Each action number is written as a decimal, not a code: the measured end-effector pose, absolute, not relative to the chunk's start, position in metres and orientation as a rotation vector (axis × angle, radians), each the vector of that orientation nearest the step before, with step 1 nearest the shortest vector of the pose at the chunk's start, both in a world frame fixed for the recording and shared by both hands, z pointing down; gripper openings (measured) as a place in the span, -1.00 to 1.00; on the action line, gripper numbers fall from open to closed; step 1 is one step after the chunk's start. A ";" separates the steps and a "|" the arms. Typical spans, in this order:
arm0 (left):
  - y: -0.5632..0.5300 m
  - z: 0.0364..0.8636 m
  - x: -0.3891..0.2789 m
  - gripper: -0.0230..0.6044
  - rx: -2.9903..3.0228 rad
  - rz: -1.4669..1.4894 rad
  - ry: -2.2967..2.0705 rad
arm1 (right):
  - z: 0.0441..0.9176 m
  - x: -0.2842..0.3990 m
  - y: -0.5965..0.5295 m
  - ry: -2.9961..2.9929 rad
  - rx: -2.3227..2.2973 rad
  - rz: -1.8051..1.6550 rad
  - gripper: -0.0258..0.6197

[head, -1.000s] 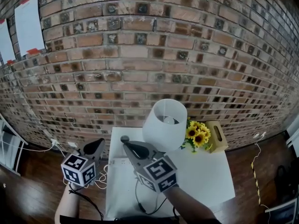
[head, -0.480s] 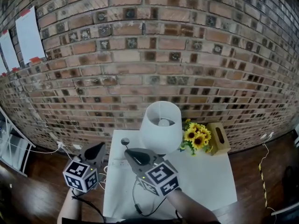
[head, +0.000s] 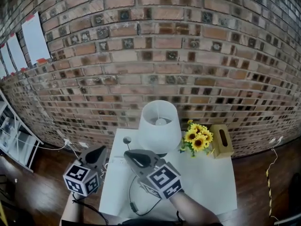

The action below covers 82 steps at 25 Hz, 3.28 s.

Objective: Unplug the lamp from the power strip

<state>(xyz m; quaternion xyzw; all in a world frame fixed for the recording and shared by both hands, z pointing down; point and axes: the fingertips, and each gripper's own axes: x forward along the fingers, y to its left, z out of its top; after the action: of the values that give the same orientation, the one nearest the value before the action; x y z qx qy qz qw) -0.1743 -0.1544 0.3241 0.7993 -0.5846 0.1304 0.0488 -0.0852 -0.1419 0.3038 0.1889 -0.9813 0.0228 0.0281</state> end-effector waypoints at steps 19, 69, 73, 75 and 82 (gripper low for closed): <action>-0.077 0.326 -0.168 -0.85 2.253 0.467 -1.964 | 0.311 -0.097 -0.091 -3.130 0.283 0.227 -0.91; -0.027 0.312 -0.050 -0.86 2.656 -0.115 -1.123 | 0.317 0.025 0.013 -2.799 1.117 0.188 -0.91; -0.026 0.300 -0.009 -0.86 2.706 -0.098 -1.052 | 0.317 0.068 0.018 -2.801 1.213 0.208 -0.91; -0.024 0.296 0.017 -0.86 2.722 -0.076 -1.023 | 0.314 0.094 0.021 -2.800 1.266 0.215 -0.91; -0.005 0.288 0.118 -0.86 2.778 -0.012 -0.937 | 0.308 0.193 0.040 -2.801 1.403 0.217 -0.91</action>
<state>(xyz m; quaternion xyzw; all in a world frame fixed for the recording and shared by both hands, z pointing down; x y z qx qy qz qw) 0.1177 -0.0047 0.2882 0.9424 -0.3178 -0.0042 0.1046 0.1925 0.0405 0.3083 0.4469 -0.8919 0.0692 0.0006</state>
